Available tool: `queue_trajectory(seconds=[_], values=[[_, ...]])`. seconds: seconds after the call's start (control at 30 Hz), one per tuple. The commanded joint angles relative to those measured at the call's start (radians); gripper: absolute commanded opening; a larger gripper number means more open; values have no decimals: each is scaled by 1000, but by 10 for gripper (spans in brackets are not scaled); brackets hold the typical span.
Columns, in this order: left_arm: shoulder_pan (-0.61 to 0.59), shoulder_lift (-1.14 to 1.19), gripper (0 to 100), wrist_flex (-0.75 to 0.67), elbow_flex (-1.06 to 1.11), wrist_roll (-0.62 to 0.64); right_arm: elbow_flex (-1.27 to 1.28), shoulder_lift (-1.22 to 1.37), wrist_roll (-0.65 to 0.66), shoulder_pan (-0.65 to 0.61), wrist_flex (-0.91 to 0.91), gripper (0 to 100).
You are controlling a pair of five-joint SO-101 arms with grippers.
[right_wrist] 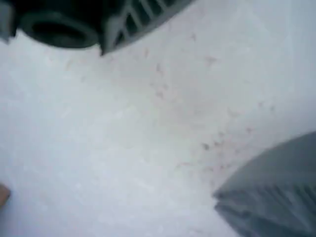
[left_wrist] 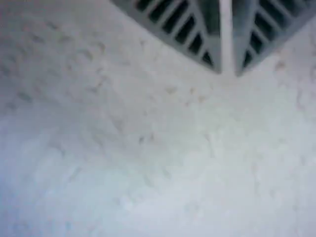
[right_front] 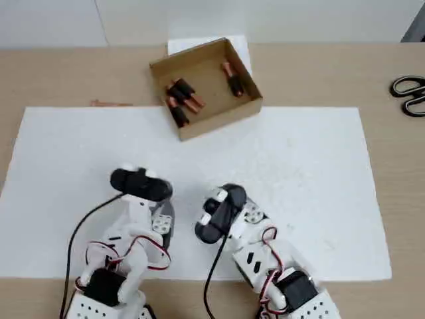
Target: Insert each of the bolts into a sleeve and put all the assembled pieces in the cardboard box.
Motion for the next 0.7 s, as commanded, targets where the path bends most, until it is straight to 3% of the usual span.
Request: queue_trajectory(seconds=[0.0,0.3,0.67], values=[[0,-20,6,-54,8,-3,6,-13,2,-4,-8,6],[-2,-66,6,-74,31,-3,6,-5,3,-2,-7,5],[-2,-68,6,-74,31,-3,6,-12,3,-2,243,7]])
